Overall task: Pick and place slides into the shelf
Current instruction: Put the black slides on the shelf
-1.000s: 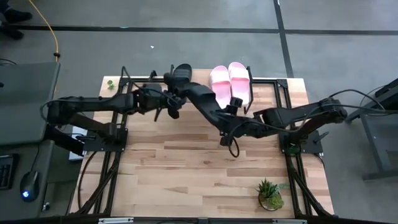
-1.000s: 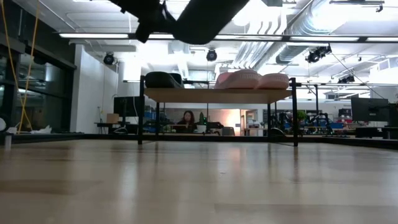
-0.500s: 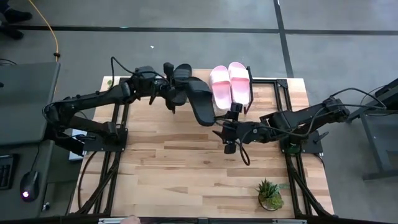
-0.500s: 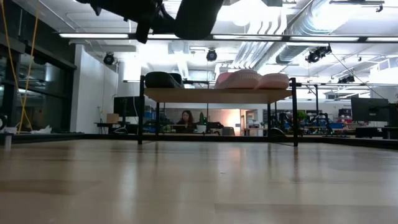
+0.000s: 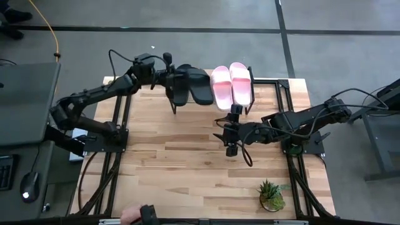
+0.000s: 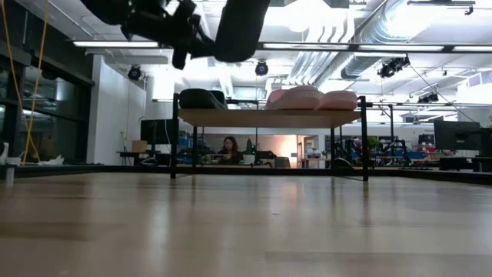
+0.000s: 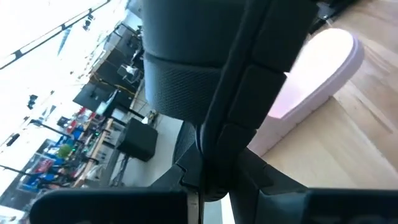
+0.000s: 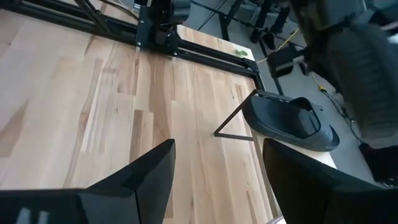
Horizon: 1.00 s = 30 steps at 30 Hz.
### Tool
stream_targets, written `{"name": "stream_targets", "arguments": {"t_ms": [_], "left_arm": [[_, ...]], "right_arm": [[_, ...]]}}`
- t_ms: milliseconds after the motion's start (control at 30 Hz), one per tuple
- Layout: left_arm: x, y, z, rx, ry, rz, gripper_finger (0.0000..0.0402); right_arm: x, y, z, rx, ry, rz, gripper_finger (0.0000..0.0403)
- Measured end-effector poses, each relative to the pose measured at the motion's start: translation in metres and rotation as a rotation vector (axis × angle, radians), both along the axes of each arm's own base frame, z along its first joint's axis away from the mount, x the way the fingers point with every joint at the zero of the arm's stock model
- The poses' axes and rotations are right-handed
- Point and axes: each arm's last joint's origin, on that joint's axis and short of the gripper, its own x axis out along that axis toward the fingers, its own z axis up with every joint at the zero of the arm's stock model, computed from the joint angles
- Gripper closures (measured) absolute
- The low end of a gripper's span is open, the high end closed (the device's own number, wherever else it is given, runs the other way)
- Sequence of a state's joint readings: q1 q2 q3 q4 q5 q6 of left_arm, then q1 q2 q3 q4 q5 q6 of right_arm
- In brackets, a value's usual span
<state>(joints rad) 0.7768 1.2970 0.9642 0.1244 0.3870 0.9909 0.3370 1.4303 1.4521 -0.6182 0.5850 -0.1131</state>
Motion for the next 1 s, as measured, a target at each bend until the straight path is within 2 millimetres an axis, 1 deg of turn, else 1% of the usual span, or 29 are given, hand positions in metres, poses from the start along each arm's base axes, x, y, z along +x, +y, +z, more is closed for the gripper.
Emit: {"name": "stream_targets", "arguments": {"t_ms": [200,400,600,767,1000], "left_arm": [[0.009,0.02,-0.013,0.029,-0.031,-0.002,0.0372],[0.015,0.03,-0.026,0.02,-0.027,-0.024,0.0372],[0.012,0.043,-0.036,0.005,-0.02,-0.029,0.0372],[0.008,0.052,-0.038,0.019,-0.037,-0.024,0.0372],[0.008,0.055,-0.042,0.035,-0.018,-0.016,0.0372]], "right_arm": [[0.0,0.0,0.0,0.002,-0.002,-0.001,0.017],[0.0,0.0,0.0,0.007,-0.004,-0.004,0.017],[0.0,0.0,0.0,0.019,-0.008,-0.01,0.017],[0.0,0.001,0.0,0.044,-0.001,0.02,0.017],[0.001,0.0,0.0,0.041,0.0,0.019,0.017]]}}
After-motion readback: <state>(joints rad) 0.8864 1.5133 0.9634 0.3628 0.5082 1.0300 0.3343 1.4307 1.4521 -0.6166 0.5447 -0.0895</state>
